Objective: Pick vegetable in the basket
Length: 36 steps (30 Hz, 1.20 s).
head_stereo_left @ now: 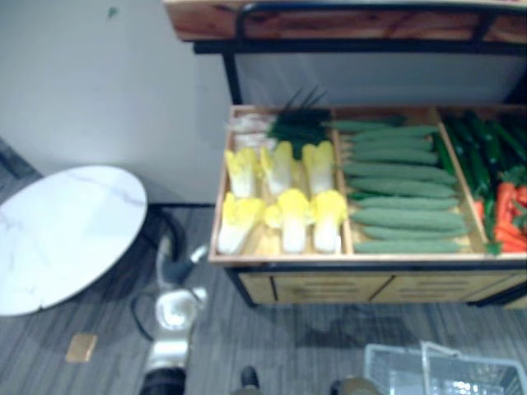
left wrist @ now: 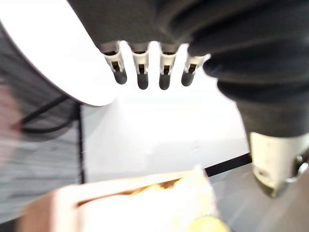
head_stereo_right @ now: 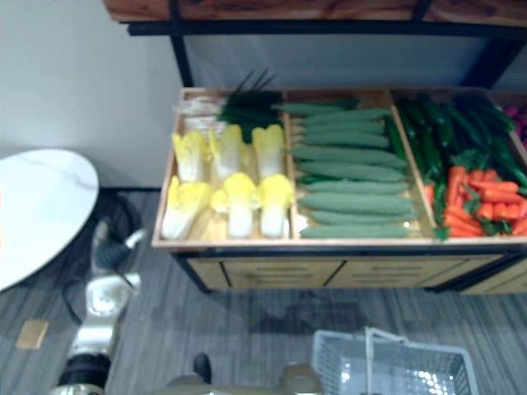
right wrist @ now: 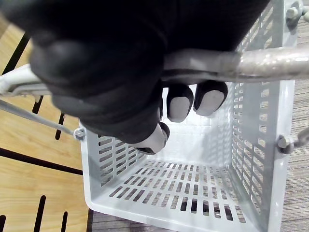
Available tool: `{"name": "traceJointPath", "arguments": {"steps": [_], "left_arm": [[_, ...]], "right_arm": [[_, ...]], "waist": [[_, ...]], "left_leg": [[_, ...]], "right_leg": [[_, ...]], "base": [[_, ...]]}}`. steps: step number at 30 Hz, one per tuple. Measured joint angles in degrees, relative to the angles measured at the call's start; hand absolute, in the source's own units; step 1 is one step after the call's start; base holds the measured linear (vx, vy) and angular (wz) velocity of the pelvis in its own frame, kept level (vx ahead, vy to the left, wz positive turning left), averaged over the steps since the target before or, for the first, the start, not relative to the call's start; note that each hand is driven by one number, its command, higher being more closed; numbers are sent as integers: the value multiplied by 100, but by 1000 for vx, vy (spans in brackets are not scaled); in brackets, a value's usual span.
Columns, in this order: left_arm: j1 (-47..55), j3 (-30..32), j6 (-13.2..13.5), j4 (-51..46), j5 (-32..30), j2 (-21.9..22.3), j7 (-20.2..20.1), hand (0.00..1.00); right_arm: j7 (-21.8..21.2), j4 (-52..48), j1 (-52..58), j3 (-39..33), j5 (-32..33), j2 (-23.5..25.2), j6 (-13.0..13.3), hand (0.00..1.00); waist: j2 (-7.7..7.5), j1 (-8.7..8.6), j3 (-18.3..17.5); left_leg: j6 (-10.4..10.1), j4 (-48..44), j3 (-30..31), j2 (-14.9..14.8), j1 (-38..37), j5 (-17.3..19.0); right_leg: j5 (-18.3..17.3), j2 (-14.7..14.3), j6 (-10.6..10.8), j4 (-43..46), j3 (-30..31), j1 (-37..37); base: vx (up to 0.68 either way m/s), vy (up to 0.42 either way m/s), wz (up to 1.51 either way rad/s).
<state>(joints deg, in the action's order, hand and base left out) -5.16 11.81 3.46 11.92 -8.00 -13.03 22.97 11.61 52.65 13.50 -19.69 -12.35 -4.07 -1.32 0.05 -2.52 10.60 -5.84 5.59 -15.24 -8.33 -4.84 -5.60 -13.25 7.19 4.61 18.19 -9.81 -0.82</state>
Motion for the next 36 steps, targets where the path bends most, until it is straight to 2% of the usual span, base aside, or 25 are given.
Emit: {"name": "traceJointPath", "arguments": {"steps": [2,7,11,15,19,25,30,36], "left_arm": [[-106,38,106,-543,-227,-134,140,0],[-496,-75,140,-662,-238,-267,154,0],[-518,-287,127,-658,-684,-356,144,0],[-726,-573,66,-423,-887,-361,96,0],[-1209,-1011,-169,86,-1100,-354,44,0],[-1906,-1398,-363,802,-1273,-328,-51,0],[-2450,-1492,-418,1329,-1354,-335,-87,0],[-2889,-1487,-671,1932,-1579,-357,-80,0]], "right_arm": [[-12,-3,-26,26,-38,-90,3,100],[-66,-2,-75,29,-128,-198,-5,100],[-76,-40,-110,52,-245,-259,-8,100],[-74,-257,-127,119,-345,-391,-41,100],[-22,-348,-476,179,-361,-554,-116,100],[191,-854,-1008,144,-353,-696,-179,100],[298,-1157,-1433,140,-330,-839,-175,100],[662,-1615,-1872,-76,-154,-899,-161,100]], "waist": [[71,-43,-30],[159,-83,-25],[223,-191,-28],[366,-215,47],[477,-363,167],[501,-529,481],[497,-527,748],[493,-529,1101]], "left_leg": [[-20,-3,-192,-75,-68,16],[-23,-4,-428,-154,-143,21],[-60,-4,-694,-186,-221,78],[-73,-4,-949,-204,-197,128],[-41,-6,-1141,-194,60,85],[21,-8,-1357,-152,380,17],[65,-8,-1407,-112,591,-16],[106,-8,-1413,-64,777,-48]], "right_leg": [[149,-102,-11,-175,180,16],[410,-206,-8,-528,351,113],[612,-278,28,-823,575,166],[820,-317,51,-1073,799,83],[1003,-334,75,-1118,1028,-287],[1199,-332,108,-1139,1226,-677],[1322,-299,140,-1229,1284,-877],[1411,-253,165,-1300,1310,-1032]], "base": [[-6,-6,-39],[-23,17,-29],[-28,32,-33],[-13,26,-36],[1,10,-26],[21,12,-18],[3,4,-4],[11,4,0]]}}
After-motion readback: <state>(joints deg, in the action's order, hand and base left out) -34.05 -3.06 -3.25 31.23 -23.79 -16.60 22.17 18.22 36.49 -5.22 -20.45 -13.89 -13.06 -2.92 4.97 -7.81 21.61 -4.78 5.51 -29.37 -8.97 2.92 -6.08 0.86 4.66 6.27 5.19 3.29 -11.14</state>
